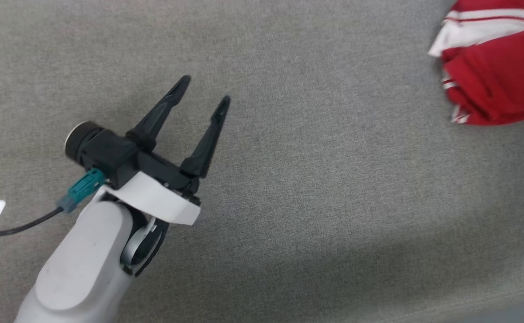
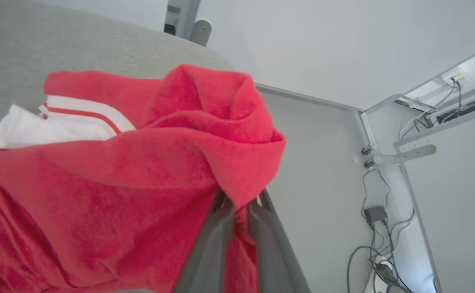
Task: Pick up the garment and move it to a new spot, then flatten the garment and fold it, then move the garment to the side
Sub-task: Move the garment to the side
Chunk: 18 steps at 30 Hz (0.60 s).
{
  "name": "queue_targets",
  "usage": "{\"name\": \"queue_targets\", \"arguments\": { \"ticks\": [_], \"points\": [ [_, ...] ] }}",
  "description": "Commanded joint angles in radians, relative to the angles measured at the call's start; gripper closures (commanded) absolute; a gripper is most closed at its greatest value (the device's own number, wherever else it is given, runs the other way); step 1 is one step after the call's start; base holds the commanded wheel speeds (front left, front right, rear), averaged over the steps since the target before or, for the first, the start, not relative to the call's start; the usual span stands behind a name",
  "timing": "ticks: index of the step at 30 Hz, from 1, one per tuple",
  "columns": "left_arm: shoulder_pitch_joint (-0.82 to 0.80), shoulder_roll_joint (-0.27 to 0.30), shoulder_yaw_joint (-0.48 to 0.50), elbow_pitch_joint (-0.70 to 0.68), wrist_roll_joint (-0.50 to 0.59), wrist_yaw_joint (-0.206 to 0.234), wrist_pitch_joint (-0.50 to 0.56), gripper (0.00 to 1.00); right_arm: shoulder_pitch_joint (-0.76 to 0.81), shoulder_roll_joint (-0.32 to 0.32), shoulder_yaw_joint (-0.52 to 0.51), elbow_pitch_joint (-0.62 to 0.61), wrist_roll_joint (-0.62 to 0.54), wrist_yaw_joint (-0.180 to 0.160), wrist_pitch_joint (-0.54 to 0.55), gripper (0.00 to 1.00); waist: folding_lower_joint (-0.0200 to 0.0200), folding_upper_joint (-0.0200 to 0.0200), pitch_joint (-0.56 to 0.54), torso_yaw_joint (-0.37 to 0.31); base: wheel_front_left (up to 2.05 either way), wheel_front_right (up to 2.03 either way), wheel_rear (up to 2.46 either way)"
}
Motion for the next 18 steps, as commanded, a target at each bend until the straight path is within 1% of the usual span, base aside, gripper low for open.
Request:
{"name": "queue_targets", "arguments": {
  "ticks": [1,6,8,18],
  "points": [
    [-0.024,0.001,-0.011,0.002,-0.003,-0.003,-0.005,0.0,-0.02,-0.007,-0.009,0.025,-0.022,-0.001,-0.02,1.0,0.0,0.0,0.014,-0.001,0.0,0.0,0.0],
    [-0.066,-0.002,-0.045,0.005,-0.006,-0.003,-0.005,0.0,-0.064,-0.003,-0.058,0.114,-0.149,-0.001,-0.086,1.0,0.0,0.0,0.043,0.004,0.0,0.0,0.0],
    [-0.078,-0.003,-0.055,0.005,-0.01,-0.003,-0.005,0.0,-0.076,0.012,-0.081,0.154,-0.187,-0.001,-0.106,1.0,0.0,0.0,0.053,0.005,0.0,0.0,0.0],
    [-0.123,0.001,-0.084,0.014,-0.027,-0.003,-0.005,0.0,-0.158,0.085,-0.138,0.353,-0.28,-0.001,-0.196,1.0,0.0,0.0,0.088,0.021,0.0,0.0,0.0]
  ]
}}
